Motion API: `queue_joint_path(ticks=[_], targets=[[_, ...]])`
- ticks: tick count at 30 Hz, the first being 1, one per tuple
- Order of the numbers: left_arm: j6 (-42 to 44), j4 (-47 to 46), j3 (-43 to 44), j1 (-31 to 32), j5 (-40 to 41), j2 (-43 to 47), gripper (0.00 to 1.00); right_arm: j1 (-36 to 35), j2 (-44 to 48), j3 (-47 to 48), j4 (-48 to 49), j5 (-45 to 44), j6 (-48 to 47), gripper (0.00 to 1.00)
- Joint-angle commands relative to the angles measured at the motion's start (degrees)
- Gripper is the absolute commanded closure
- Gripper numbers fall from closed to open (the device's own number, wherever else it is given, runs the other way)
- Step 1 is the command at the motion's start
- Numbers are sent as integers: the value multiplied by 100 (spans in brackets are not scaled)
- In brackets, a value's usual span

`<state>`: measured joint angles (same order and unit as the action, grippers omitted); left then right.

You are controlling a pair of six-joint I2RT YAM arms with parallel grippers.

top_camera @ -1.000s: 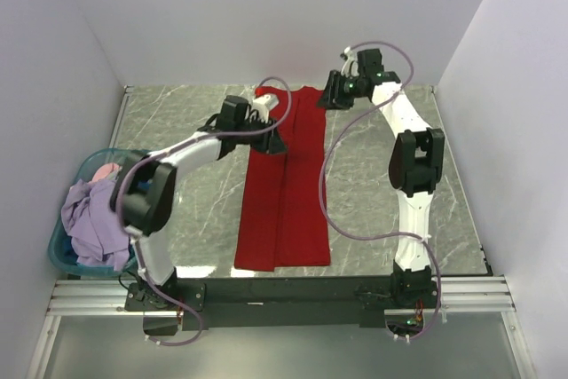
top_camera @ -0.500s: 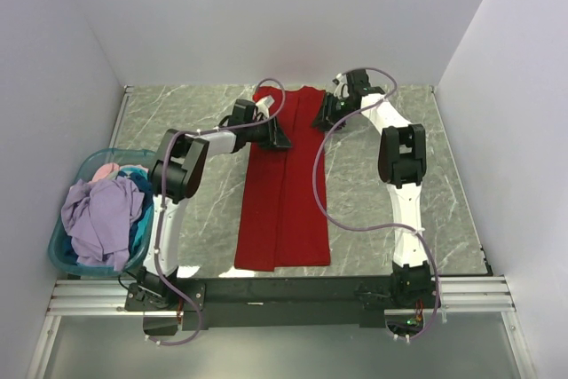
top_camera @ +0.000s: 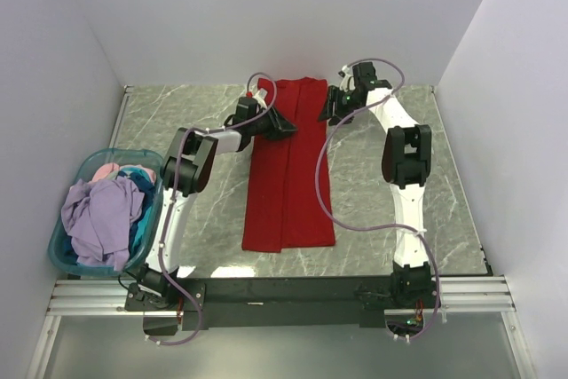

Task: Fold and stack the t-shirts
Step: Fold the tshirt

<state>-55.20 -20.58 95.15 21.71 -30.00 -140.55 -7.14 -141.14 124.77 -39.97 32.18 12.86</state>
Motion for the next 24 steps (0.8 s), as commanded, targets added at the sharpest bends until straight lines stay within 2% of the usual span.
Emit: queue_joint_path(ticks=[1,4,5,7,8,10,11,13,14,16,18,19,20,21,22,23,24], targets=[[52,-78,380,-71,513,-219,61,54,772,39,-283,-107,-477,39],[518,-104,460,-71,268,123,54,46,1018,21,-608,-46,-855,35],[667,-96,425,-62,206,264,49,54,1219,-14,-687,-28,-960,34],[1508,79,303,-62,56,1052,41,63,1639,-171,-854,-72,-1398,29],[1512,167,250,-62,47,1056,38,55,1808,-225,-855,-115,-1401,28],[2266,439,-13,-80,55,1809,31,54,2159,-330,-907,-221,-1672,26],[2503,510,-136,-88,56,2073,22,46,2492,-348,-951,-265,-1795,25],[3232,747,-426,-124,29,2864,16,28,2801,-304,-1127,-440,-2129,24],[3739,1105,-515,-150,-23,3363,9,28,3107,-287,-1180,-528,-2226,23],[4208,1441,-803,-237,-102,3884,2,11,3425,-321,-1259,-757,-2516,21],[4736,1890,-1007,-404,-190,4622,1,2,3900,-427,-1224,-680,-2918,14],[4842,1926,-1286,-422,10,4859,1,2,4075,-671,-1163,-644,-3112,13],[4974,1917,-1454,-431,325,5375,1,-7,4460,-873,-823,-704,-3201,12],[5053,1891,-1604,-423,972,5615,1,-16,4655,-1076,-602,-853,-3141,10],[5167,1847,-1901,-422,1135,5853,0,-16,4988,-1417,-470,-924,-3193,0],[5882,2038,-1991,-431,1076,6229,0,-25,5139,-1542,-503,-768,-3611,0],[6246,2388,-2044,-423,805,6398,1,-59,5245,-1648,-617,-601,-3842,0]])
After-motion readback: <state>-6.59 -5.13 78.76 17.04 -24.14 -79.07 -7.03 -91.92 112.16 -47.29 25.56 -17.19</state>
